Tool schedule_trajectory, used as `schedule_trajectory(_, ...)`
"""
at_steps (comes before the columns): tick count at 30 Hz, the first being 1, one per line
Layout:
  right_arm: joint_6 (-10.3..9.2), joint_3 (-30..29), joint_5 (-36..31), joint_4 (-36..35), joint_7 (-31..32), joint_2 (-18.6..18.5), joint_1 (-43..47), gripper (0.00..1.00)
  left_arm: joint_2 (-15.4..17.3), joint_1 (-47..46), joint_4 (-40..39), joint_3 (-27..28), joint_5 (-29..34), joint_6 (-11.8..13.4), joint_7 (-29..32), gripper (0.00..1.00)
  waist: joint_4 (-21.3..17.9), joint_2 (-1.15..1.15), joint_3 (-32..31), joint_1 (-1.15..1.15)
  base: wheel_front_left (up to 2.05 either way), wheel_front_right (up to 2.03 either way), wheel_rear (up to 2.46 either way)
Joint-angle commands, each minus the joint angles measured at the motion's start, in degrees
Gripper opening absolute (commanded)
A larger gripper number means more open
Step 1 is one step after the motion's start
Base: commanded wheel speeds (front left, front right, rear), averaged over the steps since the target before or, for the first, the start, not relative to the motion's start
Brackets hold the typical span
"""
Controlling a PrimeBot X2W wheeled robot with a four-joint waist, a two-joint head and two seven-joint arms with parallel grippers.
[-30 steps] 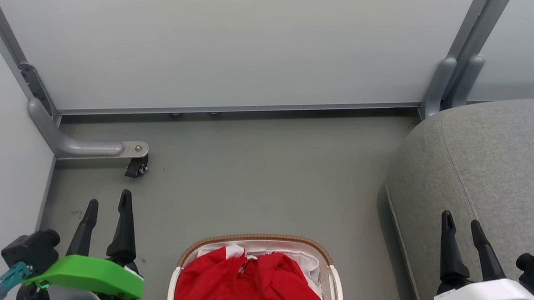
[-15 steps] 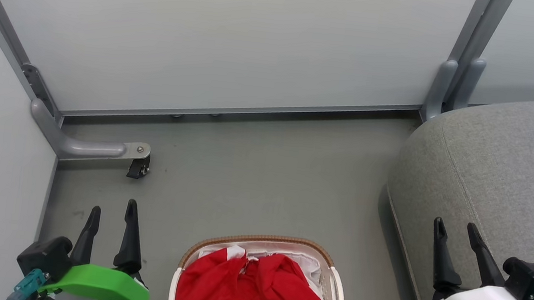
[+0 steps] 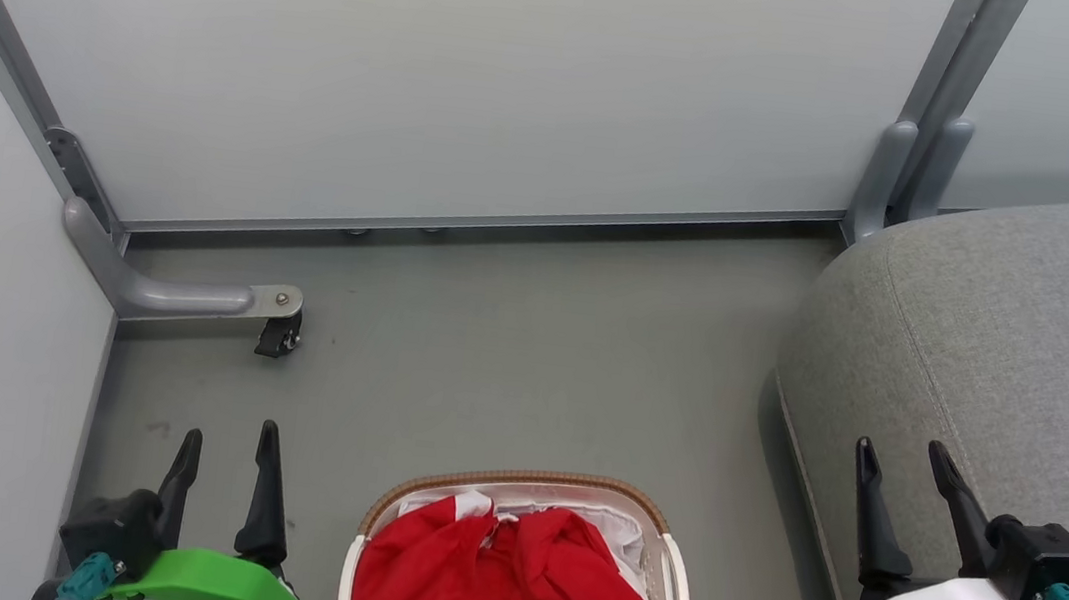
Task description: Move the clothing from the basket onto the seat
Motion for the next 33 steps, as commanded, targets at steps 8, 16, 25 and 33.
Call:
schedule_trajectory(8,0.02,0.06,-4.75,-0.43,-1.35,-0.39,0.88,1.0,0.41,0.64,0.18,-0.54,4.01,0.49,-1.29,1.0,0.17,0.0,0.02,0.0,0.0,0.0,0.0)
schedule_trajectory(16,0.02,0.2,-8.25,-0.57,-2.21,-0.44,1.0,1.0,0.43,0.99,0.7,-0.82,6.83,0.55,-2.09,1.0,0.19,0.0,0.04,0.0,0.0,0.0,0.0)
schedule_trajectory(25,0.01,0.28,-11.99,-0.85,-3.13,-0.49,1.25,1.0,0.47,1.01,1.29,-1.38,10.25,0.62,-3.07,1.0,0.27,0.0,0.03,0.0,0.0,0.0,0.0)
schedule_trajectory(33,0.01,0.23,-11.94,-0.87,-3.14,-0.48,1.15,1.0,0.47,0.94,1.47,-1.46,10.5,0.47,-2.97,1.0,0.27,0.0,0.06,0.0,0.0,0.0,0.0)
